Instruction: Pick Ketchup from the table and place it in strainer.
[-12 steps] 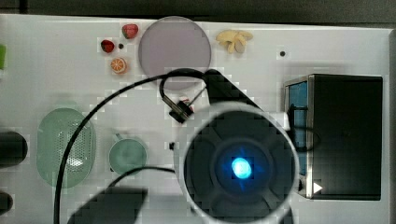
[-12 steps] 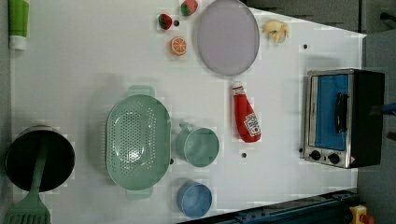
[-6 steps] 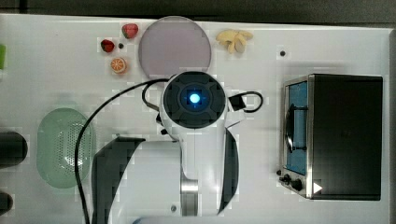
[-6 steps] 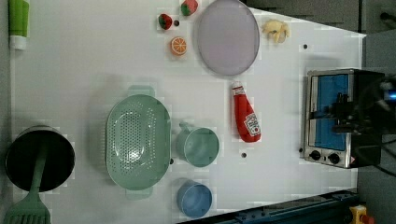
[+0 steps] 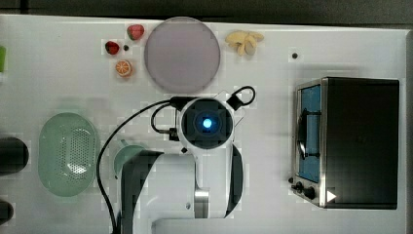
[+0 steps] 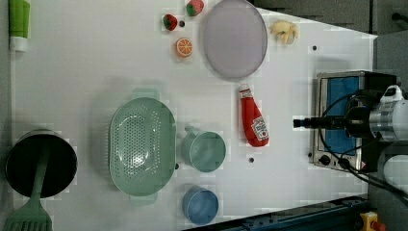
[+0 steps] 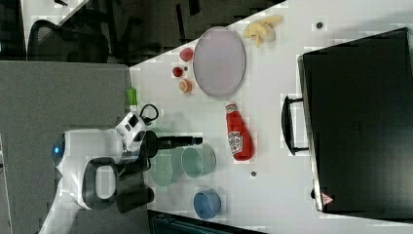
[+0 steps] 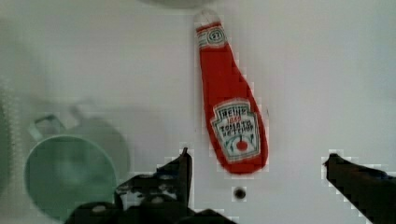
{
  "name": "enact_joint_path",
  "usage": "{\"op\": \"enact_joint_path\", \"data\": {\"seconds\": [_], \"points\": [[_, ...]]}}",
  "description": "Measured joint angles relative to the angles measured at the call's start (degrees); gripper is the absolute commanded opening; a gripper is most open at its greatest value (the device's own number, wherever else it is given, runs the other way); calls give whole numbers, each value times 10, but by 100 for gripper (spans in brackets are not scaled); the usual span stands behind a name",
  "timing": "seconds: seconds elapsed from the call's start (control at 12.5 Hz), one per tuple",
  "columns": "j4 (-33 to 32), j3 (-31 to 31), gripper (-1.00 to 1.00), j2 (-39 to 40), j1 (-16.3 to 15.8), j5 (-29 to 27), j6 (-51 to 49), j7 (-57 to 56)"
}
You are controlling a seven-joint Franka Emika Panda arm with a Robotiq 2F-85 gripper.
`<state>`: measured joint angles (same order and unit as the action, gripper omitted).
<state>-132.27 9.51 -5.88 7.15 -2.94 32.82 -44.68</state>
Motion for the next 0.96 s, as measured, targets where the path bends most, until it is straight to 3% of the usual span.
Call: {"op": "enact_joint_path", "data": {"seconds": [0.32, 0.96], "points": [[-44, 4, 100, 29, -1, 5, 79, -53], [-71, 10, 100, 222, 2, 14, 254, -70]]}}
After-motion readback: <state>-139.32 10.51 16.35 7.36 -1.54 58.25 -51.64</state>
